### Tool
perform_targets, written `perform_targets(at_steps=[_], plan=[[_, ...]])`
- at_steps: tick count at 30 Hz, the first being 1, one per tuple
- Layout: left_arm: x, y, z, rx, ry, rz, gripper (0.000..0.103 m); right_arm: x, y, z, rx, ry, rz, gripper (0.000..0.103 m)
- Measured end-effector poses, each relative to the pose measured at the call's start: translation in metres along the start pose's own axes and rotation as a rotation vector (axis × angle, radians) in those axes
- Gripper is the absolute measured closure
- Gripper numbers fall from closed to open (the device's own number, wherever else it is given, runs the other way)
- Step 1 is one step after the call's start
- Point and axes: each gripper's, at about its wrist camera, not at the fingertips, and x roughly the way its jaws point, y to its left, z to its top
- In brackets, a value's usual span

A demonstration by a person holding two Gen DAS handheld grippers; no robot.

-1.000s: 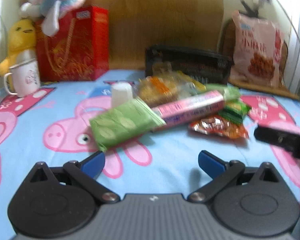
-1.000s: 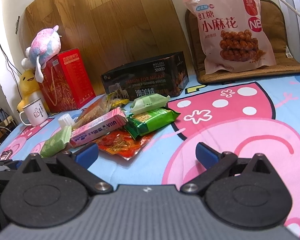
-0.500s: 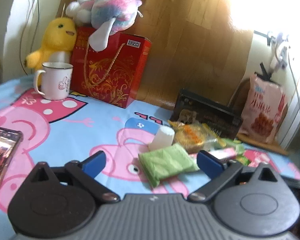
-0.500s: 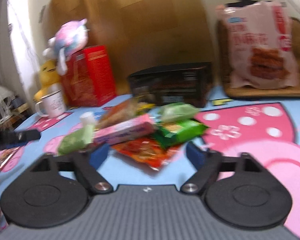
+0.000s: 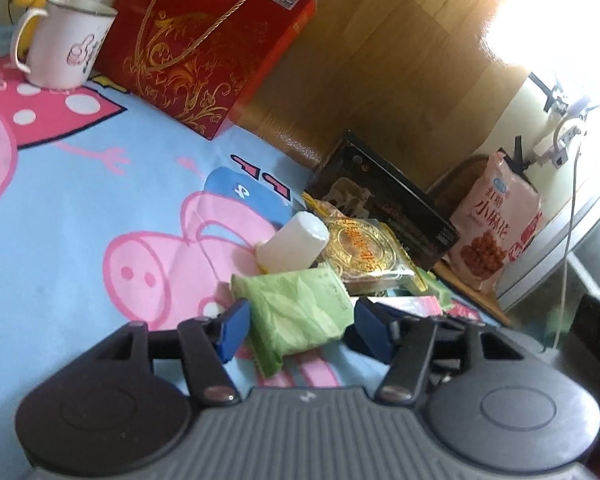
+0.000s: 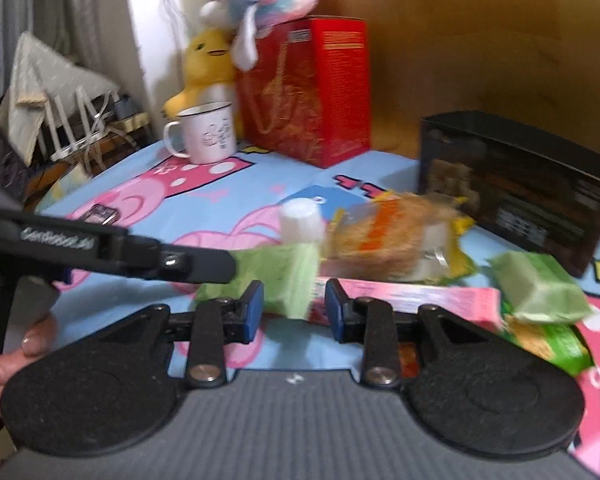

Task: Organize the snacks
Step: 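Lower the left gripper onto the light green packet and close it, then hold the light green packet closed in the left gripper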

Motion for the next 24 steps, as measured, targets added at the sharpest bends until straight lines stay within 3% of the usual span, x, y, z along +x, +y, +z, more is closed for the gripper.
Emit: perform_targets(at_steps=[4,9,20,24], plan=[[0.008,0.004,-0.001,-0.03,0.006,-0.028,0.047,0.004,0.004,-0.001,0.004,-0.004,0.017,0.066],[0.0,-0.008,-0.008,0.041,-0.003,-0.026,0.049,-0.003,0.01,-0.013,0.032,0.008,0.031,0.066],[-0.01,-0.043,-0.039,0.128,0.045,-0.074,0.049,-0.051,0.003,-0.046,0.22,-0.016,0.084,0.066],[-0.009,-0.044,-0.043,0.123,0.064,-0.077,0.044,-0.062,0.003,-0.055,0.244,-0.027,0.072,0.064]])
